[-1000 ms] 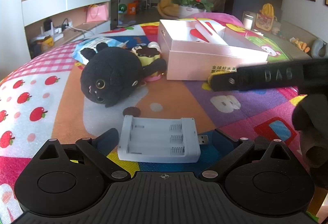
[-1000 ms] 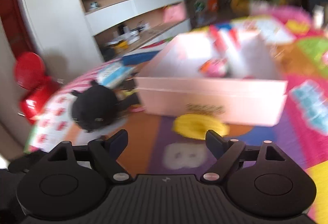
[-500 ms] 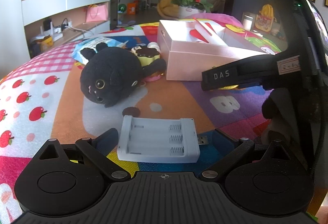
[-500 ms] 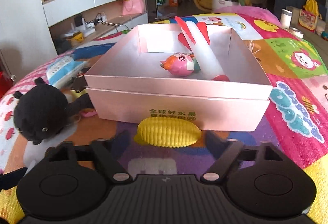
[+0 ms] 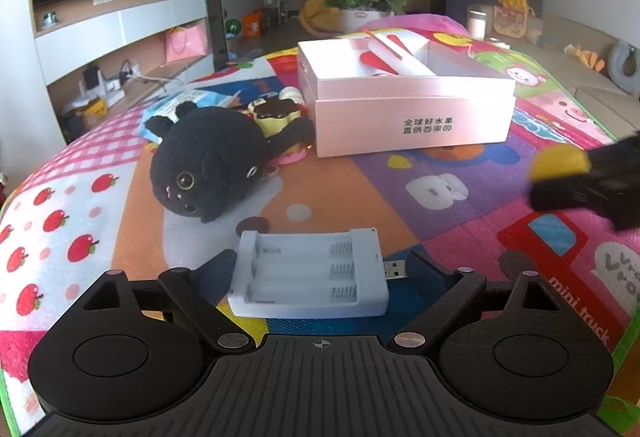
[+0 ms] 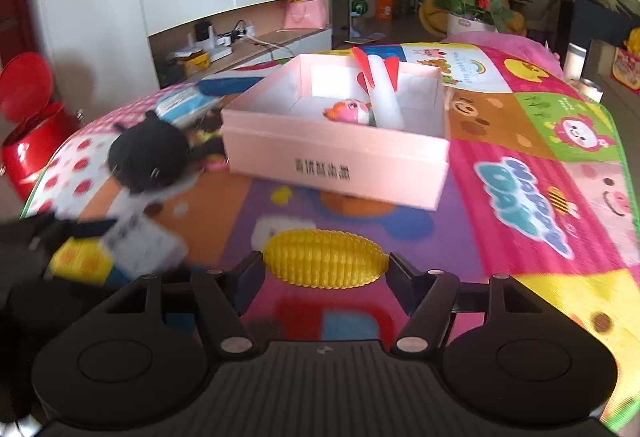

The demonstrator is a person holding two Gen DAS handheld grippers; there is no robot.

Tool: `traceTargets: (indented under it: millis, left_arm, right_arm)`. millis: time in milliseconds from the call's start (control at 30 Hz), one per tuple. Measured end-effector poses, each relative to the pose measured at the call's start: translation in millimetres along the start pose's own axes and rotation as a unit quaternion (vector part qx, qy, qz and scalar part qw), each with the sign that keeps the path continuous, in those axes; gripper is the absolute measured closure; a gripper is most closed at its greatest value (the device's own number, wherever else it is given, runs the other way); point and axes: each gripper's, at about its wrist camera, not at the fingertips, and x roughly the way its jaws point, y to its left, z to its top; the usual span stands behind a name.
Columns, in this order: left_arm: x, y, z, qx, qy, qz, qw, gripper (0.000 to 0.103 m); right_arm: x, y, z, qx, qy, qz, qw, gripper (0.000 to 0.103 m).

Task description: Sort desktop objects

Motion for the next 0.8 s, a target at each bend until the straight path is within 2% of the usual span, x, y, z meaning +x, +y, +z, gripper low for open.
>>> traceTargets:
  millis: [100, 233, 400, 500, 600, 667, 700, 733, 767, 800]
  left_arm:
    - [-4, -3, 0, 0.010, -0.003, -0.005, 0.9999, 0.009]
    - [-17, -9, 5, 0.015, 0.001, -0.055, 0.9984, 0.009]
    - [-38, -14, 44, 0.035, -0.056, -0.072, 0.9952, 0.009]
    - [-37, -17, 83, 0.054, -0.100, -0.074, 0.9907, 0.009]
    - [-25, -25, 126, 0.061, -0.146, -0.063, 0.9853, 0.009]
    - [-10, -28, 150, 0.058, -0.160, -0.079, 0.9821, 0.005]
    - [-2, -28, 158, 0.057, -0.155, -0.084, 0.9827, 0.003]
    - [4, -27, 163, 0.053, -0.148, -0.081, 0.9842, 0.003]
    - [8, -24, 164, 0.046, -0.142, -0.076, 0.9859, 0.003]
    - [10, -19, 160, 0.036, -0.138, -0.068, 0.9874, 0.002]
  right_arm:
    - [-20, -7, -11, 0.001, 0.000, 0.008, 1.000, 0.036]
    - [-42, -18, -19, 0.005, -0.010, 0.021, 1.000, 0.036]
    - [-68, -25, -7, 0.003, -0.063, 0.022, 0.998, 0.036]
    - [-74, -36, 26, 0.016, -0.107, 0.010, 0.994, 0.036]
    - [-72, -49, 77, 0.037, -0.148, 0.006, 0.988, 0.036]
    - [-64, -56, 113, 0.051, -0.161, 0.017, 0.985, 0.035]
    - [-57, -59, 129, 0.059, -0.165, 0.020, 0.984, 0.031]
    - [-51, -60, 140, 0.062, -0.166, 0.017, 0.984, 0.018]
    - [-46, -61, 150, 0.066, -0.175, 0.007, 0.982, 0.011]
    - [-42, -61, 154, 0.066, -0.185, -0.002, 0.980, 0.009]
